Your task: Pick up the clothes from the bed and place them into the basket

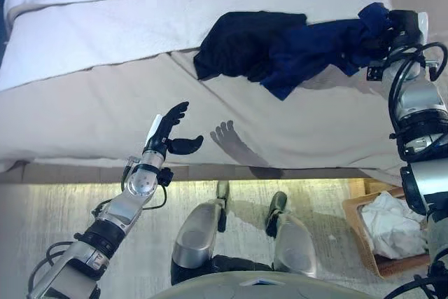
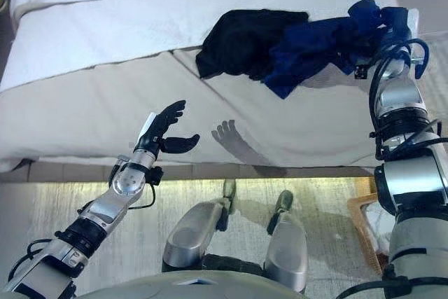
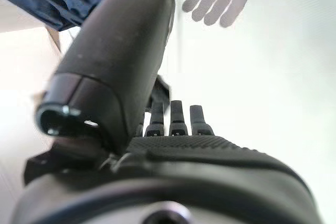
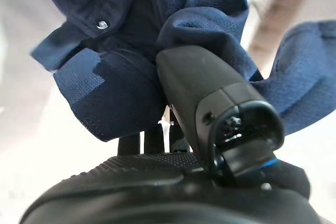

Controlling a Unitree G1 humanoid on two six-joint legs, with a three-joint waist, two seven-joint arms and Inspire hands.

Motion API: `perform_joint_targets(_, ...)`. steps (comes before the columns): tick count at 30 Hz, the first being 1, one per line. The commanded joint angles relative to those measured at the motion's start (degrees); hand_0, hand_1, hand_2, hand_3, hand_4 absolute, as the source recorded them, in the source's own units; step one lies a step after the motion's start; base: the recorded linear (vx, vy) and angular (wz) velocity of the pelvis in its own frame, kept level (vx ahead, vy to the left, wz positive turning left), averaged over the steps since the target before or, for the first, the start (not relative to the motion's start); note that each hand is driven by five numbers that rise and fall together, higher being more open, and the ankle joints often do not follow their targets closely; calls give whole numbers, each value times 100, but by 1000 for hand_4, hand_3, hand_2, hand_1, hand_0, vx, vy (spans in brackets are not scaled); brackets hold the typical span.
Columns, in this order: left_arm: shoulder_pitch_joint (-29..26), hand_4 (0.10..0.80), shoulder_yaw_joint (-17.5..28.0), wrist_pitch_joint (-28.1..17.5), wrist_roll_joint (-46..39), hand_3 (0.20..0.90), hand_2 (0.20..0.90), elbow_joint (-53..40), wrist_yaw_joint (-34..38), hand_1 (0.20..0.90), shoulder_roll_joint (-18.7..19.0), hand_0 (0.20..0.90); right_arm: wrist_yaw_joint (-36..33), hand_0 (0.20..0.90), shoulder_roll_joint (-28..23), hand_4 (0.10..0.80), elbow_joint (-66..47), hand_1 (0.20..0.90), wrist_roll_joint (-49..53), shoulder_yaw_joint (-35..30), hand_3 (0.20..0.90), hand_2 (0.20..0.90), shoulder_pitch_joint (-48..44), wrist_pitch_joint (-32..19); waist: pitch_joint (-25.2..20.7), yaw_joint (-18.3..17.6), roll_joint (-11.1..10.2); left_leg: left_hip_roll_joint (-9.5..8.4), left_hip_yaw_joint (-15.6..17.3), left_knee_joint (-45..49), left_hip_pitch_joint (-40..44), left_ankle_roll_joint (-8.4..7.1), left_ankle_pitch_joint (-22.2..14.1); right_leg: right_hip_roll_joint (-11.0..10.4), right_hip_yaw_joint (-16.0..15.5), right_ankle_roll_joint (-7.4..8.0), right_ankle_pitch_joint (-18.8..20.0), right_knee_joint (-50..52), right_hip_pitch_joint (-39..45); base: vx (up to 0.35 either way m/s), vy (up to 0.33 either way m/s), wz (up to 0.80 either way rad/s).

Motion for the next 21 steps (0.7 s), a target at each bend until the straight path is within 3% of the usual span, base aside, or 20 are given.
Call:
perform_joint_targets(1,135,800,70,-196,267,900,900,-220,-22,900,35,900,-192,300,-769,100,-555,300,-109,-39,200,300,261,-700,-1517,-217,-317,131,58,249,-40,-103,-637,236,271,-25,-3,-251,238,102,-23,-16)
perform_joint_targets(8,-125,800,-89,-137,290,900,900,161,-136,900,-43,900,-158,300,-1332,100,-792,300,-250,-298,200,300,323,-540,-2018,-561,-409,242,256,-714,377,-187,-337,414,543,139,304,-834,338,-2,-14,-23)
perform_joint_targets(21,-157,800,-224,-489,384,900,900,608,-289,900,-141,900,-293,300,-2222,100,-1166,300,-233,-896,200,300,791,-317,-2354,-1194,-499,420,732,-1028,668,-284,-332,660,1070,172,511,-1327,355,-3,-12,-24)
